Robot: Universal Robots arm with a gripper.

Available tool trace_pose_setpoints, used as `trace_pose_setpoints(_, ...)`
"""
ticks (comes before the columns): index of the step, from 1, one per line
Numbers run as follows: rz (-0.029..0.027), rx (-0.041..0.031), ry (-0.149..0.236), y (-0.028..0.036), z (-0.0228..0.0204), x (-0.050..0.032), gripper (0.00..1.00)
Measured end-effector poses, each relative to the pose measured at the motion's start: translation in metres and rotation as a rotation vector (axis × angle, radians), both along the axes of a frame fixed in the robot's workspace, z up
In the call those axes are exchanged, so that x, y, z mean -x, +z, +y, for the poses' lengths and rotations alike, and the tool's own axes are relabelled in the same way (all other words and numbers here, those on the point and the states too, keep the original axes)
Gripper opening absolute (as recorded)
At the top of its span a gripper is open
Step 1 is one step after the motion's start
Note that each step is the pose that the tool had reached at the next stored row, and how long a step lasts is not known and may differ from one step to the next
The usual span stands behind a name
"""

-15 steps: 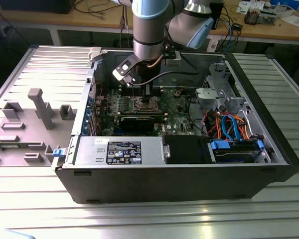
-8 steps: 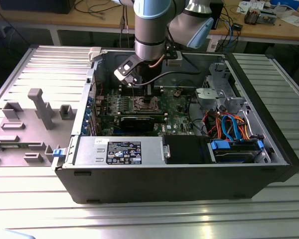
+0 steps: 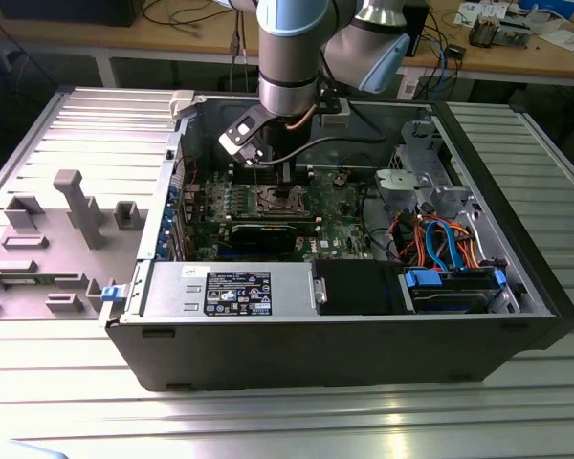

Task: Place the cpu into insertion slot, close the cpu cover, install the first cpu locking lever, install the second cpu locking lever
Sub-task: 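Install the first cpu locking lever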

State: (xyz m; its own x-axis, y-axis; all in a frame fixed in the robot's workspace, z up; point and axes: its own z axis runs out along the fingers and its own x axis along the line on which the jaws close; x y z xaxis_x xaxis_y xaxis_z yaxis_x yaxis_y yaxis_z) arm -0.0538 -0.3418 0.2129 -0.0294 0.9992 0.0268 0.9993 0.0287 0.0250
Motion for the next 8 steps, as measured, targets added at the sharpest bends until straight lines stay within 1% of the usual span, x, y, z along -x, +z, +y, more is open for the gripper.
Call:
trace_pose_setpoints(3, -0.0001, -0.0001, 0.000, 0.0035, 0.0000, 0.0000, 0.11)
trace_pose_setpoints(8, 0.0000, 0.0000, 0.000, 0.0204, -0.0001, 0.0000, 0.11)
